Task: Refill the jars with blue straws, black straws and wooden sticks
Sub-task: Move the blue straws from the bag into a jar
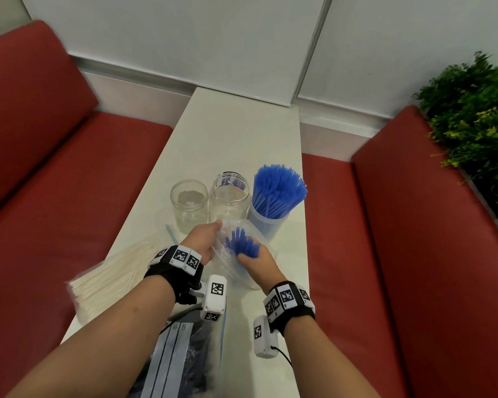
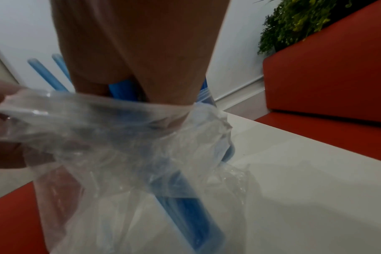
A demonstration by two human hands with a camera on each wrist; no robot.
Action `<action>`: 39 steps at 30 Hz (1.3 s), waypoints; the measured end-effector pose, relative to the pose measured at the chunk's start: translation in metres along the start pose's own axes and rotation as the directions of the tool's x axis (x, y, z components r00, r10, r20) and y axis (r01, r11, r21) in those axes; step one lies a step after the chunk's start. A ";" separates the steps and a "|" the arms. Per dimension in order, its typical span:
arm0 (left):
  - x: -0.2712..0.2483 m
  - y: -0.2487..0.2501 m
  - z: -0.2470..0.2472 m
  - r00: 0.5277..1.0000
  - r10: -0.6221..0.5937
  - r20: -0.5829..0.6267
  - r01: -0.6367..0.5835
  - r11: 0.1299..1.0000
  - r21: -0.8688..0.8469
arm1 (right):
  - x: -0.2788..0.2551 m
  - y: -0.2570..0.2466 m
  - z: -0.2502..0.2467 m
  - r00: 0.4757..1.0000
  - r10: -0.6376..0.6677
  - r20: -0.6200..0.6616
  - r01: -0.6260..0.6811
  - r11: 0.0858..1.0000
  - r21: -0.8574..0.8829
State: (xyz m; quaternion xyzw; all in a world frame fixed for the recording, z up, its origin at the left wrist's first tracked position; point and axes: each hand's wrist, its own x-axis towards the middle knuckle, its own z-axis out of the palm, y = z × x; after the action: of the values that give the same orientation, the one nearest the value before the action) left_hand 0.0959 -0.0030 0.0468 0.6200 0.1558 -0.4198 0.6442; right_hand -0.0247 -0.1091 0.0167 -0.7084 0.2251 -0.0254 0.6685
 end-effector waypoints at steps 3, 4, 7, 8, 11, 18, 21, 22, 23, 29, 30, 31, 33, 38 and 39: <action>0.000 -0.001 -0.001 1.000 -0.003 -0.014 0.003 1.000 0.012 | 0.001 0.006 0.002 0.998 0.016 0.053 -0.013 0.998 -0.055; 0.000 -0.002 0.001 1.000 0.002 -0.007 -0.002 1.000 0.013 | 0.002 0.007 0.003 0.999 0.016 0.048 -0.014 0.999 -0.053; 0.001 -0.004 0.005 0.999 0.026 0.019 -0.027 0.999 0.040 | 0.004 0.014 0.008 1.000 0.009 0.014 -0.009 1.000 -0.014; 0.001 -0.005 0.006 0.999 0.032 0.028 -0.034 0.998 0.059 | 0.004 0.016 0.009 1.000 0.014 -0.009 -0.014 1.000 -0.002; -0.004 -0.005 0.006 0.995 0.030 0.090 -0.037 0.997 0.074 | 0.004 0.021 0.010 0.992 0.044 -0.115 -0.041 0.999 0.026; -0.005 -0.005 0.003 0.990 0.078 0.114 -0.091 0.990 0.107 | 0.007 0.020 0.004 0.971 0.113 -0.213 -0.120 0.992 -0.023; -0.001 -0.005 -0.002 0.997 0.077 0.020 -0.079 0.987 0.141 | 0.007 0.008 -0.007 0.975 0.119 -0.188 -0.132 0.990 -0.054; 0.001 -0.005 -0.004 0.997 0.076 -0.002 -0.075 0.984 0.165 | 0.006 -0.002 -0.012 0.978 0.103 -0.183 -0.112 0.993 -0.037; 0.002 -0.005 -0.006 0.997 0.073 -0.021 -0.068 0.980 0.188 | 0.006 -0.014 -0.019 0.981 0.070 -0.180 -0.075 0.997 -0.022; -0.007 -0.005 -0.003 1.000 0.031 -0.007 -0.029 0.983 0.184 | 0.027 -0.115 -0.067 0.940 -0.251 -0.230 0.238 0.968 -0.085; -0.009 -0.006 -0.002 1.000 0.000 0.011 -0.002 0.989 0.147 | 0.034 -0.127 -0.072 0.928 -0.272 -0.253 0.256 0.962 -0.097; -0.011 -0.005 -0.001 0.999 -0.023 0.025 0.019 0.993 0.119 | 0.041 -0.136 -0.076 0.920 -0.284 -0.269 0.264 0.958 -0.110; -0.012 -0.005 0.001 0.998 -0.046 0.039 0.042 0.994 0.104 | 0.054 -0.145 -0.080 0.907 -0.301 -0.294 0.276 0.953 -0.124; -0.010 -0.002 0.000 0.998 -0.046 0.034 0.043 0.995 0.092 | 0.070 -0.150 -0.085 0.871 -0.349 -0.347 0.337 0.937 -0.096; -0.009 -0.001 -0.001 0.999 -0.046 0.028 0.043 0.995 0.089 | 0.070 -0.149 -0.084 0.863 -0.358 -0.356 0.350 0.932 -0.091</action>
State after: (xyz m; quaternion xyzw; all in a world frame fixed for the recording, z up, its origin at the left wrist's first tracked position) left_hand 0.0898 0.0014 0.0526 0.6379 0.1412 -0.4499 0.6089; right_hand 0.0526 -0.2122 0.1498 -0.7279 0.2123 -0.2766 0.5904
